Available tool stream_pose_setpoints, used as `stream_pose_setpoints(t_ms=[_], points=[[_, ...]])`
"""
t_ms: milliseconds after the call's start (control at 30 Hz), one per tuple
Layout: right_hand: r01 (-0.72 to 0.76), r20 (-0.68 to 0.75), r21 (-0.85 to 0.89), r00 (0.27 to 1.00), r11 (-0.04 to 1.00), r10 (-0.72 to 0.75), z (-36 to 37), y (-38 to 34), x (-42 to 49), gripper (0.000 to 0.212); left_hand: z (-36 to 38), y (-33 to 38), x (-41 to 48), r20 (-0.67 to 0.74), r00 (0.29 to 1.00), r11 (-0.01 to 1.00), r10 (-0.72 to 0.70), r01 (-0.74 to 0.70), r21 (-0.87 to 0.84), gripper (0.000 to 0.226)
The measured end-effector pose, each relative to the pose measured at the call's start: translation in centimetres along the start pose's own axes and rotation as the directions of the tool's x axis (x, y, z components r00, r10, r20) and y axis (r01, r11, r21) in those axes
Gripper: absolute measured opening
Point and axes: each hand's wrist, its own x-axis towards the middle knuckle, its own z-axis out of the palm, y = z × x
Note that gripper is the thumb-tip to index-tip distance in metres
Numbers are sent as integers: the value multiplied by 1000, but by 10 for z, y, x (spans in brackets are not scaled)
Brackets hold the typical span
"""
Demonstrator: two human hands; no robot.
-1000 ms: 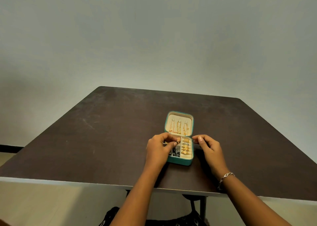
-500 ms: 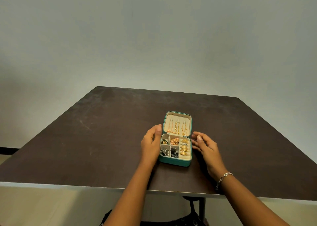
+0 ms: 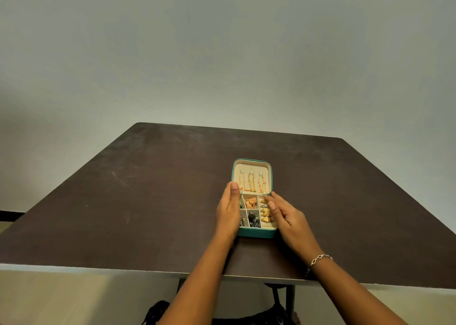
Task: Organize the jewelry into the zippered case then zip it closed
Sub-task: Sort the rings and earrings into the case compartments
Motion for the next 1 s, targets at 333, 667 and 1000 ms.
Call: stream_pose_setpoints(t_ms=[333, 667, 1000], points=[[50, -49, -58, 997, 997, -53, -2, 1, -6, 35, -2, -5, 0, 13, 999, 994, 44, -45, 96, 39], [141, -80, -106, 986, 984, -149, -5, 0, -13, 34, -3, -5, -1, 6, 999, 994, 38, -38, 98, 43], [129, -62, -64, 989, 990, -133, -9, 6, -16, 55, -5, 4, 2, -35, 999, 1000, -17, 16, -10, 36]])
